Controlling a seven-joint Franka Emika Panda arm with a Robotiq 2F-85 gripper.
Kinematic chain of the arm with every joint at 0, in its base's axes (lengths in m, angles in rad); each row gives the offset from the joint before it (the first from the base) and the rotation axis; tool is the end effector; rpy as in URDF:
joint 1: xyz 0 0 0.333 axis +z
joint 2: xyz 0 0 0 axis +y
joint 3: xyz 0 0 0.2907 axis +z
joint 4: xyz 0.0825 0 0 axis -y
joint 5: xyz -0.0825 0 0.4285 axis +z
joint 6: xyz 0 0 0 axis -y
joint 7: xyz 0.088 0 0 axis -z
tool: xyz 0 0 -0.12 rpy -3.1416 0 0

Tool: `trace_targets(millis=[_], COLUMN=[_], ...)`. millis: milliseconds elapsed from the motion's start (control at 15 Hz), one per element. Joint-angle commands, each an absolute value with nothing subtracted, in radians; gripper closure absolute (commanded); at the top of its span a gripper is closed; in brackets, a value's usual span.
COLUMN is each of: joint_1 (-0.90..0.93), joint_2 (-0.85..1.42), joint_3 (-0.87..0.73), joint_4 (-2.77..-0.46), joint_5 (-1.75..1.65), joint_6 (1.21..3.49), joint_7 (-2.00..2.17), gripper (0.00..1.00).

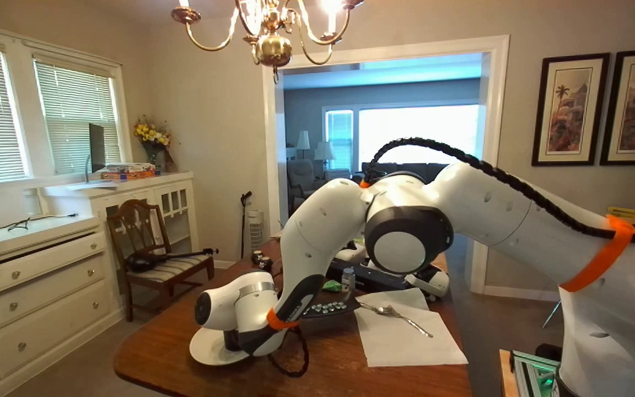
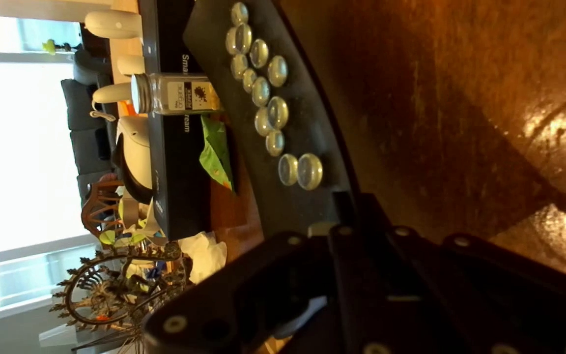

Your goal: Move the black plate backwards

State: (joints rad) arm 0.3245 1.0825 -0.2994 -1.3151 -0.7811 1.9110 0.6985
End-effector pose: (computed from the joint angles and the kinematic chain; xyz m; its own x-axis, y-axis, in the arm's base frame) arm 0.7056 -0.0120 0.0457 0.9937 -0.1122 -0.0084 -0.0496 -0.5043 0.8621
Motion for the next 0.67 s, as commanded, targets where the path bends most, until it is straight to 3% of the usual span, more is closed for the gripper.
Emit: trace_targets(millis=[0,600], joint_1=[0.334,0.314], joint_2=[0.995,0.92], joint_3=[-0.27,-0.223], joint_4=[-1.45,-1.587], joint_5=[-0.858,-1.137], joint_6=[1.938,2.053], joint_7=[0.757,0.826], gripper=[0.98,0.98])
